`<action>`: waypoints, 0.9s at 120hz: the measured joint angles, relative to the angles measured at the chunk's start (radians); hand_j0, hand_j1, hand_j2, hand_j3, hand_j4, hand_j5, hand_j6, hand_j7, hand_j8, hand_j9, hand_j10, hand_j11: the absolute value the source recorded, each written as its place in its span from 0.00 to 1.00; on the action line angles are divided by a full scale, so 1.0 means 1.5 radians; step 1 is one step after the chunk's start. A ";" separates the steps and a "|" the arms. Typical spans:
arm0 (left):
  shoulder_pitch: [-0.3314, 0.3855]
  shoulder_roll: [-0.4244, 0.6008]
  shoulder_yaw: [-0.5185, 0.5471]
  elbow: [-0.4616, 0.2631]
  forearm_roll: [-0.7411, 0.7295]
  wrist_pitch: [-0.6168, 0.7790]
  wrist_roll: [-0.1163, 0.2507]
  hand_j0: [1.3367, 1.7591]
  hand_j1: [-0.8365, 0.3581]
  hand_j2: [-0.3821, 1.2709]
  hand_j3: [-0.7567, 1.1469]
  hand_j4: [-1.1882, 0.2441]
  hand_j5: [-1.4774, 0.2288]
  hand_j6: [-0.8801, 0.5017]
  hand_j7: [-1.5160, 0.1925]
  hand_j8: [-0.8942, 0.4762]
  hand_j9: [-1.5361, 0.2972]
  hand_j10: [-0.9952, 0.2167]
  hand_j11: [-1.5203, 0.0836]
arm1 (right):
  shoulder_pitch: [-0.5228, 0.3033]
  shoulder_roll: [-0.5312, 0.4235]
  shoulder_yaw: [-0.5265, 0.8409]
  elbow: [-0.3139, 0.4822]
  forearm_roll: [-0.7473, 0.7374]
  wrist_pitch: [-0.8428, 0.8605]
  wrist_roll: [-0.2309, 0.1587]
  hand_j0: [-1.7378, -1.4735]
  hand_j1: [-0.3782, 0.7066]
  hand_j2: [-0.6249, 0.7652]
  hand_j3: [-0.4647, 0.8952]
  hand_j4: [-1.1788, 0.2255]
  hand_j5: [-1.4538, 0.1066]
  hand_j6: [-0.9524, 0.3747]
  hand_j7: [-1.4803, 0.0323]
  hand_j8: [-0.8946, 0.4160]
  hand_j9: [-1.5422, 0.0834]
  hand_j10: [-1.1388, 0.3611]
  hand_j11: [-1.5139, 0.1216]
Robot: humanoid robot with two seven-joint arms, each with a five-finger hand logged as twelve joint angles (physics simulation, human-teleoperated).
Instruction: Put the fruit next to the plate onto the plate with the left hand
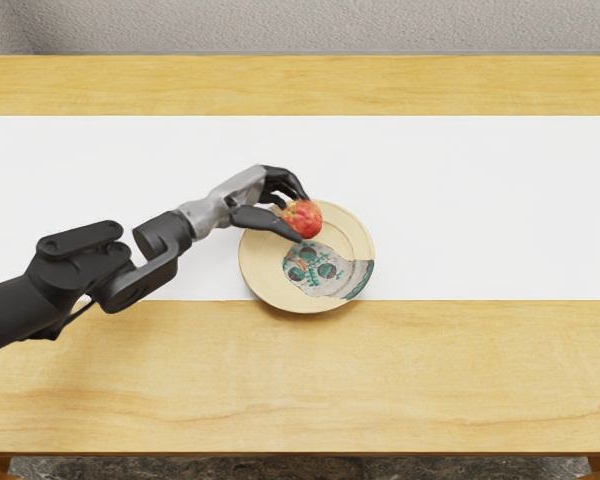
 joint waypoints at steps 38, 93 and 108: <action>0.028 -0.001 -0.034 -0.026 0.028 0.000 0.000 0.76 0.62 0.43 0.40 0.53 0.52 0.39 0.54 0.41 0.52 0.45 0.59 | 0.000 0.000 0.000 0.000 0.000 0.000 0.000 0.30 0.03 0.45 0.34 0.84 0.93 0.72 0.98 0.68 0.95 0.76 0.93; 0.069 0.123 -0.191 -0.027 -0.051 -0.044 0.000 0.76 0.94 0.26 0.40 0.78 0.82 0.60 0.84 0.61 0.79 0.77 0.90 | 0.000 0.000 0.000 0.000 0.000 0.000 0.000 0.30 0.03 0.45 0.34 0.84 0.93 0.72 0.98 0.68 0.95 0.76 0.93; 0.097 0.155 -0.212 -0.027 -0.063 -0.064 0.000 0.76 0.95 0.25 0.40 0.80 0.83 0.61 0.85 0.63 0.81 0.79 0.91 | 0.000 0.000 0.000 0.000 0.000 0.000 0.000 0.30 0.03 0.45 0.34 0.84 0.93 0.72 0.98 0.68 0.95 0.76 0.93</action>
